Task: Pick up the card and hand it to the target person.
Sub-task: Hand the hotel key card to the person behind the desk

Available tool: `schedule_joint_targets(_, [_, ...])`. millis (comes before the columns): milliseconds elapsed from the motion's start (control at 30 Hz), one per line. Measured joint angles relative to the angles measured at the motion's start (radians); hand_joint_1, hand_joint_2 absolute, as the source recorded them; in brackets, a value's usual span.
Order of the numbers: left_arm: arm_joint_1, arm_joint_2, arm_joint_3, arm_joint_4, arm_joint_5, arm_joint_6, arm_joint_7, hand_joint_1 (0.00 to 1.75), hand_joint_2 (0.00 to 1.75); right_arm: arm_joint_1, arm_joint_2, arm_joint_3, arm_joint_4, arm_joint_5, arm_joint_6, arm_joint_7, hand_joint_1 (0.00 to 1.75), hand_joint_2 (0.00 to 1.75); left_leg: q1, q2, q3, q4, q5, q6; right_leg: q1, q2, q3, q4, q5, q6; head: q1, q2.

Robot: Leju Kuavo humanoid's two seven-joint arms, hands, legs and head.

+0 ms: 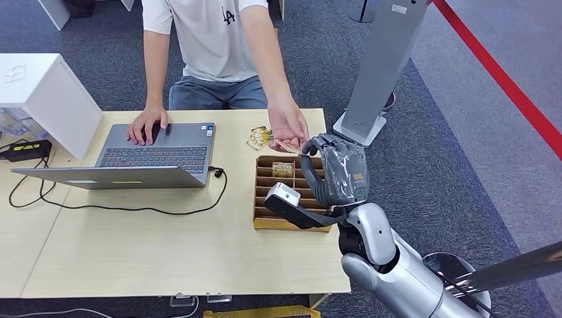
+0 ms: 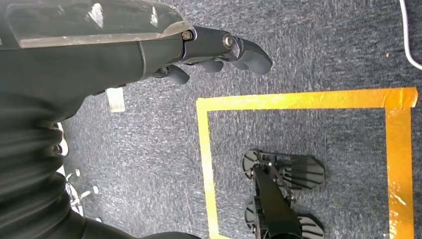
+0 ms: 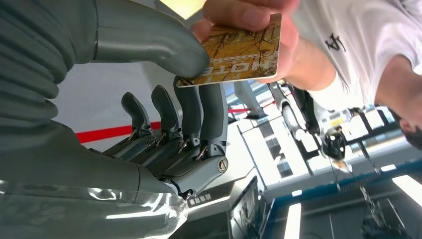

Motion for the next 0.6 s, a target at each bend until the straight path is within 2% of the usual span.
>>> schedule_joint_targets(67, [0.0, 0.0, 0.0, 0.0, 0.002, -0.019, 0.016, 0.0, 1.75, 0.006, -0.001, -0.005, -0.004, 0.02, -0.021, -0.018, 1.38, 1.75, 0.0, 0.0, 0.0, 0.0, 0.0, 0.0, 0.0, 0.0, 0.0, 0.0, 0.0, 0.0, 0.0, 0.0])
schedule_joint_targets(100, [0.0, 0.0, 0.0, 0.0, 0.004, -0.03, 0.028, 0.0, 1.75, 0.009, -0.001, -0.008, -0.005, 0.03, -0.031, -0.026, 1.12, 1.75, 0.0, 0.0, 0.0, 0.0, 0.0, 0.0, 0.0, 0.0, 0.0, 0.0, 0.0, 0.0, 0.0, 0.0])
schedule_joint_targets(200, [0.0, 0.0, 0.0, 0.0, 0.007, -0.053, 0.05, 0.0, 1.75, 0.018, -0.001, -0.017, -0.004, 0.041, -0.045, -0.039, 0.09, 1.75, 0.0, 0.0, 0.0, 0.0, 0.0, 0.0, 0.0, 0.0, 0.0, 0.0, 0.0, 0.0, 0.001, 0.0])
schedule_joint_targets(233, [0.0, 0.0, 0.0, 0.0, 0.006, -0.058, 0.052, 0.0, 1.75, 0.02, -0.001, -0.02, -0.004, 0.042, -0.047, -0.041, 0.01, 1.75, 0.0, 0.0, 0.0, 0.0, 0.0, 0.0, 0.0, 0.0, 0.0, 0.0, 0.0, 0.0, 0.001, 0.0])
schedule_joint_targets(300, [0.0, 0.0, 0.0, 0.0, 0.006, -0.065, 0.054, 0.0, 1.75, 0.025, -0.001, -0.023, -0.004, 0.041, -0.052, -0.046, 0.0, 1.75, 0.0, 0.0, 0.0, 0.0, 0.0, 0.0, 0.0, 0.0, 0.0, 0.0, 0.0, 0.0, 0.0, 0.0])
schedule_joint_targets(433, [0.0, 0.0, 0.0, 0.0, 0.006, -0.047, 0.058, 0.0, 0.0, 0.032, -0.001, -0.03, -0.004, 0.04, -0.053, -0.055, 0.0, 1.75, 0.0, 0.0, 0.0, 0.0, 0.0, 0.0, 0.0, 0.0, 0.0, 0.0, 0.0, 0.0, 0.0, 0.0])
schedule_joint_targets(600, [0.0, 0.0, 0.0, 0.0, 0.009, -0.004, 0.064, 0.0, 0.0, 0.039, 0.0, -0.042, -0.002, 0.017, -0.07, -0.06, 0.0, 1.75, 0.0, 0.0, 0.0, 0.0, 0.0, 0.0, 0.0, 0.0, 0.0, 0.0, 0.0, 0.0, 0.0, 0.0])
